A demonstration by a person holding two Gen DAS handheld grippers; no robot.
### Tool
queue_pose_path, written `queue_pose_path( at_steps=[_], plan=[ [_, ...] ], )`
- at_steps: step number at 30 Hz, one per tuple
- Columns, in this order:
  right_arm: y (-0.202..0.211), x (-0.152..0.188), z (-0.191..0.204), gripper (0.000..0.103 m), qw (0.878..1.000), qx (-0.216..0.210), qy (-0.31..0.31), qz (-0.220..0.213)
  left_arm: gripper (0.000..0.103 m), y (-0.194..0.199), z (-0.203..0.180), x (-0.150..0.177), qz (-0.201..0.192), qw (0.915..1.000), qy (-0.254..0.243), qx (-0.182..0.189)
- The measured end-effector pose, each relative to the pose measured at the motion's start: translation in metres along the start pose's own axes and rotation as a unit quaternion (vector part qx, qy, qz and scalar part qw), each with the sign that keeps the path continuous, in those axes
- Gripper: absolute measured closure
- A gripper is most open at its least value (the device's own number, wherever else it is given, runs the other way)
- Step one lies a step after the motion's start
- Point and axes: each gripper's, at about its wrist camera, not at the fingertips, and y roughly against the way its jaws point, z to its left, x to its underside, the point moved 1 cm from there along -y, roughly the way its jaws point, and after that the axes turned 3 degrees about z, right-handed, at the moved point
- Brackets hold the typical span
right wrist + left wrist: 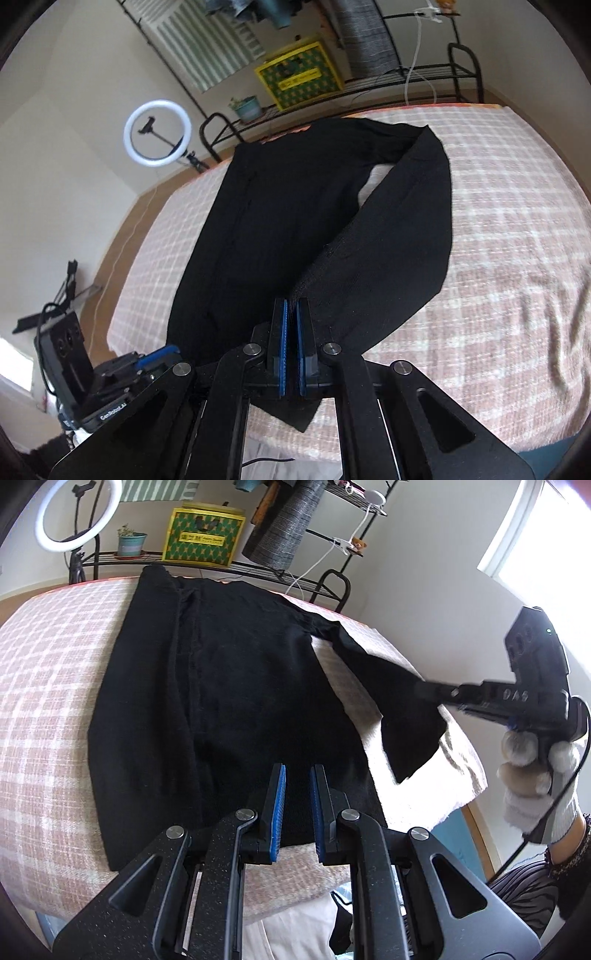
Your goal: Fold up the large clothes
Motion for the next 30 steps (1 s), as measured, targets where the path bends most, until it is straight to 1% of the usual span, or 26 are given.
queue_pose_path(
  at_steps=[2,7,9,10,11,12,14,15,17,18,22,25,27,28,29,30],
  plan=[
    [-0.023,0.002,0.015,0.100,0.999,-0.002,0.022,0.028,0.091,0.000,0.004,0.000,-0.001,1.0000,0.006,-0.002],
    [-0.071,0.006,0.039,0.100,0.995,0.003,0.058,0.084,0.091,-0.001,0.013,-0.001,-0.001,0.9997,0.026,-0.002],
    [-0.083,0.007,0.044,0.099,0.992,0.004,0.073,0.100,0.091,-0.004,0.016,-0.002,0.002,0.9994,0.035,0.004],
    [-0.088,0.008,0.045,0.096,0.991,0.004,0.080,0.106,0.091,-0.006,0.017,-0.002,0.005,0.9992,0.038,0.009],
    [-0.094,0.009,0.046,0.096,0.990,0.000,0.083,0.117,0.091,-0.007,0.018,-0.002,0.007,0.9992,0.039,0.011],
    [-0.099,0.011,0.045,0.096,0.988,-0.007,0.083,0.132,0.091,-0.010,0.017,-0.003,0.010,0.9991,0.040,0.013],
    [-0.100,0.014,0.039,0.092,0.986,-0.018,0.077,0.147,0.090,-0.016,0.017,-0.004,0.015,0.9989,0.041,0.017],
    [-0.097,0.015,0.036,0.091,0.986,-0.022,0.076,0.149,0.088,-0.021,0.016,-0.005,0.019,0.9989,0.041,0.015],
    [-0.084,0.018,0.029,0.091,0.988,-0.020,0.073,0.137,0.071,-0.032,0.017,-0.008,0.024,0.9985,0.046,0.018],
    [-0.079,0.016,0.023,0.091,0.989,-0.018,0.067,0.131,0.069,-0.039,0.016,-0.010,0.028,0.9983,0.047,0.020],
    [-0.058,0.003,-0.010,0.091,0.994,-0.008,0.022,0.103,0.069,-0.065,0.010,-0.014,0.047,0.9983,0.033,0.007],
    [-0.043,-0.011,-0.033,0.091,0.997,-0.002,-0.004,0.078,0.069,-0.085,0.006,-0.014,0.061,0.9979,0.020,-0.009],
    [-0.036,-0.023,-0.048,0.090,0.998,0.005,-0.019,0.062,0.069,-0.094,0.002,-0.013,0.067,0.9976,0.013,-0.012],
    [-0.035,-0.026,-0.053,0.087,0.998,0.010,-0.025,0.056,0.069,-0.098,0.000,-0.013,0.068,0.9976,0.008,-0.012],
    [-0.032,-0.034,-0.063,0.083,0.998,0.020,-0.033,0.045,0.072,-0.100,-0.001,-0.012,0.069,0.9976,0.005,-0.011],
    [-0.031,-0.038,-0.069,0.078,0.998,0.025,-0.037,0.038,0.078,-0.103,-0.004,-0.011,0.070,0.9975,0.001,-0.009]
  ],
)
